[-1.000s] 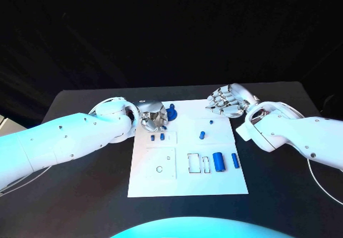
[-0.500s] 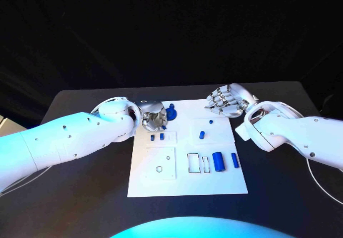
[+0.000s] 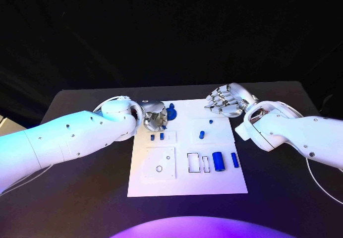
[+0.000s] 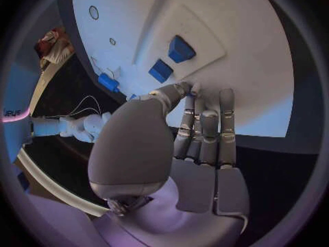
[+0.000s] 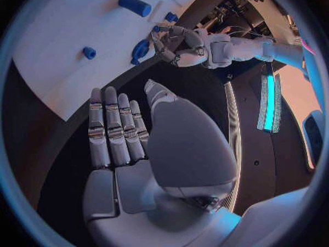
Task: Assemble the parts on the task board
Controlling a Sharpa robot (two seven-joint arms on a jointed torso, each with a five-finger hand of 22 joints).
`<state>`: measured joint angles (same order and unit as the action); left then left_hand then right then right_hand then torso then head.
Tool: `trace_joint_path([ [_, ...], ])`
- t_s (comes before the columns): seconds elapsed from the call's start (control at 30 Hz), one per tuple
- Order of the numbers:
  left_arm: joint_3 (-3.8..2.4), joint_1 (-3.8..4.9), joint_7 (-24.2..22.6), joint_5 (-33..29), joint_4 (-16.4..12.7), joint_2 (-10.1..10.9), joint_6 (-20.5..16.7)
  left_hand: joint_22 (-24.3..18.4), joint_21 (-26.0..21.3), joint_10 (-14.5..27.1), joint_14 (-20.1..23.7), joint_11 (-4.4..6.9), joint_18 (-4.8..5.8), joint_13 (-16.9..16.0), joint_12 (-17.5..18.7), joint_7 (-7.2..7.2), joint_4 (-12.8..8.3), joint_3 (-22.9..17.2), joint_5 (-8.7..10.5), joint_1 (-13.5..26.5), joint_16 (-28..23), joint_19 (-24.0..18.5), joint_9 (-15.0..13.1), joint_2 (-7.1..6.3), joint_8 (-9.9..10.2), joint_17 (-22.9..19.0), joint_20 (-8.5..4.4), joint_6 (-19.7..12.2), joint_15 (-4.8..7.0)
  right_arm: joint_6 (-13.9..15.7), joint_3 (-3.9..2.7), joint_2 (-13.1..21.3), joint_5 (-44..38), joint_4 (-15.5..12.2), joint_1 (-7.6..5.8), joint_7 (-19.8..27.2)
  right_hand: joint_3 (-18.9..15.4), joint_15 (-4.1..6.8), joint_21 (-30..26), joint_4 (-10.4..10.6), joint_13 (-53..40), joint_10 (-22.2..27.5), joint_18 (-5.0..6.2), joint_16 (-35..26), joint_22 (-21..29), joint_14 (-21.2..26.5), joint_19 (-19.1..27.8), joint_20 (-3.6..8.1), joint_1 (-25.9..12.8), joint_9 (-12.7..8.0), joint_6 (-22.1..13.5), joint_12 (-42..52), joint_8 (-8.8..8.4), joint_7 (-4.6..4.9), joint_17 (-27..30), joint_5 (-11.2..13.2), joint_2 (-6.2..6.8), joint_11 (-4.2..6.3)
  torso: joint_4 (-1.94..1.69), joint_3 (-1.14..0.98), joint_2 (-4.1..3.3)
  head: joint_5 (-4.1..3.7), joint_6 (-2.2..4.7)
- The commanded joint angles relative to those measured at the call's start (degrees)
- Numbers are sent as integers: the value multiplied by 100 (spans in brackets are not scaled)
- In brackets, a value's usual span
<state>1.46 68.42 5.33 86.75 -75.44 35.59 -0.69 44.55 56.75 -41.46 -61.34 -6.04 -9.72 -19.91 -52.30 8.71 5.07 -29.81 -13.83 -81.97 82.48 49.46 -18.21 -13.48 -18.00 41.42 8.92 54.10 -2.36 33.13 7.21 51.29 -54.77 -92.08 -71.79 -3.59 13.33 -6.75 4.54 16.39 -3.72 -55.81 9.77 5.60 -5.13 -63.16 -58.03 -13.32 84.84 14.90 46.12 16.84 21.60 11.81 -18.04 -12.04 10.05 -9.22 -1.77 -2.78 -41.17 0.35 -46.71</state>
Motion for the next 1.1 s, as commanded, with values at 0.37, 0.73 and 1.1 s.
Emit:
trace_joint_path([
  [0.37,55,-25,146,192,-44,-27,263,137,193,-321,-283,133,-88,77,-97,-97,-67,-238,9,-51,148,2,-82,158,-201,331,-97,388,75,-62,-1,-13,-41,1,4,58,32,-13,31,20,10,-44,83,17,13,-38,-49,-6,-19,-13,44,-28,-32,52,7,-36,-15,-2,-2,-2,3,-4,-10],
  [0.73,46,-28,-222,-166,-107,84,-759,228,321,-477,-590,184,-86,113,-185,-107,-51,-420,-7,79,229,48,-111,185,-209,678,-162,394,133,-44,-1,-10,-32,3,11,70,36,-13,28,21,10,-47,82,17,17,-39,-50,-6,-30,-16,51,-30,-35,54,8,-39,-19,-3,-1,1,-1,-13,1],
  [1.1,42,-31,-496,-592,-140,176,-1355,252,361,-481,-819,184,-84,106,-241,-103,-23,-492,-11,153,307,84,-109,173,-181,1031,-172,361,136,-25,-1,-9,-14,3,21,89,38,-14,26,21,10,-49,82,15,20,-37,-49,-6,-39,-18,56,-33,-38,54,9,-42,-20,-4,-6,5,1,-6,12],
])
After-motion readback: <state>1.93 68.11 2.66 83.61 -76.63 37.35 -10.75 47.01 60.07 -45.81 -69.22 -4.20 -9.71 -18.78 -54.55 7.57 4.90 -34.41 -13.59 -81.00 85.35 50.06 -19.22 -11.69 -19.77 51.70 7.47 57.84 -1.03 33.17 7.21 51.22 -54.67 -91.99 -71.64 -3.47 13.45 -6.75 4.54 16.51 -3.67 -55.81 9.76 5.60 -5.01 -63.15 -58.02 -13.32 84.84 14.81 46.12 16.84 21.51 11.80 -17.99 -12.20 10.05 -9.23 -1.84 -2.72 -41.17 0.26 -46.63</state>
